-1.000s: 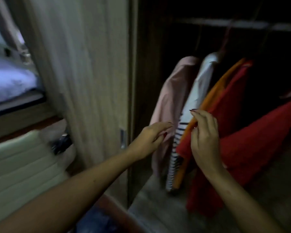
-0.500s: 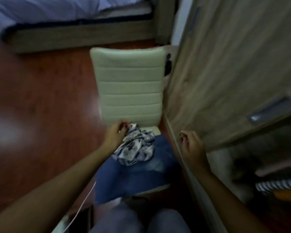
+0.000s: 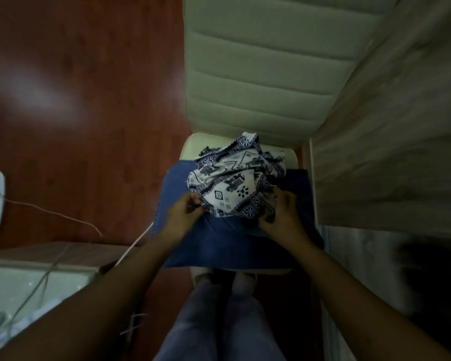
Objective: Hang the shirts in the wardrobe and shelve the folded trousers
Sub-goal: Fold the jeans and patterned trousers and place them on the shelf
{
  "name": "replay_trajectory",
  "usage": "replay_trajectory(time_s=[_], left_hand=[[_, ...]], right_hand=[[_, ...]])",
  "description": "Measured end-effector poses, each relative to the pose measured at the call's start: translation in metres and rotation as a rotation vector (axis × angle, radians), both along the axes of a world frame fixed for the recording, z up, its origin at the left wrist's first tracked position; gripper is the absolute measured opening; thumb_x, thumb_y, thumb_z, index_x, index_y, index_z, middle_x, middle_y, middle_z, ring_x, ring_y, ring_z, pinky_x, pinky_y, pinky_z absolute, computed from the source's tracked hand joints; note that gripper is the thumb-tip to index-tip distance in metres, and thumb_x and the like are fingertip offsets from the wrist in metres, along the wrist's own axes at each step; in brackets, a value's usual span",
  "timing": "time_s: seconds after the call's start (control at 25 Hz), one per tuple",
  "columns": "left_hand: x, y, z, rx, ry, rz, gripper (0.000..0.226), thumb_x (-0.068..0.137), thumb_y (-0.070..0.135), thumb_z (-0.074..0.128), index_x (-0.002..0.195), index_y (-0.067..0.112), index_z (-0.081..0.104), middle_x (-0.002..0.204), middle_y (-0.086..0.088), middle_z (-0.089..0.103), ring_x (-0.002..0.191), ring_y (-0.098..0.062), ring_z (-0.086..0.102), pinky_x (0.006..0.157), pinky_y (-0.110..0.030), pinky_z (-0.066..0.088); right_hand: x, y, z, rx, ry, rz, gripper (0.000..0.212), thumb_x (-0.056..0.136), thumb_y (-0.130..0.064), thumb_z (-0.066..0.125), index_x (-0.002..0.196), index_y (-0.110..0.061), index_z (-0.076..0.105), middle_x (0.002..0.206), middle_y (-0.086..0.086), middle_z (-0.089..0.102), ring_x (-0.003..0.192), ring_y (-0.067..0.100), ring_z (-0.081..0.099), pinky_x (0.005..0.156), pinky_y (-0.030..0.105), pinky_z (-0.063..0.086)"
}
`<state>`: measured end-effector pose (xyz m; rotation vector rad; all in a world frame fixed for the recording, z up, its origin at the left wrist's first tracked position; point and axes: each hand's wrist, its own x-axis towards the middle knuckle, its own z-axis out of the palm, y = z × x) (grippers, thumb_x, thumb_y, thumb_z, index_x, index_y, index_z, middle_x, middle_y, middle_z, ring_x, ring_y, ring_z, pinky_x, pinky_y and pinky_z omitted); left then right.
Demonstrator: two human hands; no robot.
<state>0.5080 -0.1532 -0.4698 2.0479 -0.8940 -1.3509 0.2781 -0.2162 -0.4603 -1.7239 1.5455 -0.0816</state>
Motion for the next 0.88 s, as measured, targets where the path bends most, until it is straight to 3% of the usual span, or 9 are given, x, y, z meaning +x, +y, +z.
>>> replay_trajectory(time_s=[0.16, 0.24, 0.32, 0.4, 0.48, 0.56, 0.68, 0.76, 0.88], left_hand=[[-0.029, -0.014, -0.012, 0.021, 0.125, -0.002, 0.028, 0.087, 0.008, 0.064, 0.11, 0.007, 0.048, 0.104, -0.019, 0.054, 0.092, -0.025, 0.056, 0.08, -0.039, 0.05], [-0.036, -0.014, -0.019, -0.01, 0.131, -0.054, 0.042, 0.084, 0.011, 0.069, 0.12, 0.017, 0.048, 0.114, -0.011, 0.055, 0.104, -0.025, 0.055, 0.09, -0.044, 0.05], [-0.039, -0.013, -0.03, 0.006, 0.01, -0.129, 0.065, 0.077, 0.02, 0.076, 0.135, 0.022, 0.044, 0.129, -0.01, 0.045, 0.119, -0.024, 0.045, 0.105, -0.046, 0.041], [-0.039, -0.016, -0.028, 0.08, -0.091, -0.152, 0.082, 0.074, 0.018, 0.079, 0.143, 0.025, 0.035, 0.135, -0.014, 0.029, 0.123, -0.018, 0.029, 0.114, -0.039, 0.029], [-0.039, -0.026, -0.022, 0.051, -0.051, -0.121, 0.089, 0.068, 0.026, 0.08, 0.144, 0.029, 0.033, 0.136, -0.015, 0.028, 0.128, -0.024, 0.03, 0.113, -0.043, 0.032], [-0.034, -0.039, -0.016, -0.054, -0.002, -0.092, 0.088, 0.062, 0.038, 0.073, 0.141, 0.038, 0.034, 0.14, -0.011, 0.036, 0.13, -0.03, 0.04, 0.106, -0.049, 0.041], [-0.03, -0.07, 0.004, -0.155, 0.101, -0.054, 0.082, 0.078, 0.006, 0.067, 0.147, 0.023, 0.027, 0.144, 0.005, 0.038, 0.131, -0.022, 0.044, 0.108, -0.044, 0.041], [-0.028, -0.088, 0.009, -0.155, 0.192, 0.003, 0.083, 0.084, -0.015, 0.054, 0.15, 0.018, 0.016, 0.138, 0.012, 0.033, 0.13, -0.017, 0.042, 0.107, -0.034, 0.04], [-0.025, -0.101, 0.001, -0.14, 0.236, 0.04, 0.079, 0.086, -0.02, 0.047, 0.149, 0.017, 0.018, 0.131, 0.007, 0.037, 0.127, -0.018, 0.045, 0.098, -0.023, 0.043]], right_hand=[[-0.003, -0.005, -0.023, 0.009, -0.076, -0.083, 0.076, 0.072, 0.007, 0.066, 0.137, -0.003, 0.029, 0.139, 0.015, 0.023, 0.119, 0.02, 0.043, 0.097, 0.01, 0.027], [-0.004, -0.012, -0.027, 0.007, -0.125, -0.191, 0.064, 0.073, 0.006, 0.067, 0.129, -0.003, 0.038, 0.133, 0.015, 0.032, 0.11, 0.016, 0.045, 0.088, 0.005, 0.033], [-0.003, -0.025, -0.033, 0.088, -0.159, -0.292, 0.046, 0.078, 0.001, 0.068, 0.117, -0.004, 0.044, 0.124, 0.015, 0.042, 0.099, 0.015, 0.048, 0.071, 0.001, 0.04], [-0.001, -0.04, -0.035, 0.223, -0.196, -0.374, 0.028, 0.084, -0.002, 0.061, 0.104, -0.009, 0.044, 0.115, 0.014, 0.05, 0.095, 0.021, 0.055, 0.071, 0.012, 0.05], [0.0, -0.056, -0.031, 0.374, -0.368, -0.508, 0.02, 0.09, -0.002, 0.055, 0.1, -0.011, 0.041, 0.108, 0.011, 0.052, 0.093, 0.024, 0.061, 0.08, 0.033, 0.057], [0.005, -0.076, -0.021, 0.407, -0.588, -0.59, 0.018, 0.092, 0.001, 0.052, 0.101, -0.01, 0.041, 0.1, 0.004, 0.05, 0.084, 0.015, 0.061, 0.079, 0.03, 0.057], [0.015, -0.11, -0.012, 0.268, -0.762, -0.591, 0.016, 0.09, 0.001, 0.056, 0.093, -0.01, 0.045, 0.096, 0.001, 0.051, 0.082, 0.011, 0.062, 0.083, 0.028, 0.057], [0.018, -0.125, -0.021, 0.23, -0.829, -0.573, 0.019, 0.087, -0.005, 0.062, 0.097, -0.013, 0.048, 0.103, 0.003, 0.054, 0.095, 0.017, 0.062, 0.09, 0.032, 0.054], [0.008, -0.122, -0.044, 0.172, -0.643, -0.446, 0.041, 0.083, -0.012, 0.069, 0.118, -0.005, 0.05, 0.117, 0.006, 0.059, 0.105, 0.016, 0.058, 0.088, 0.024, 0.051]])
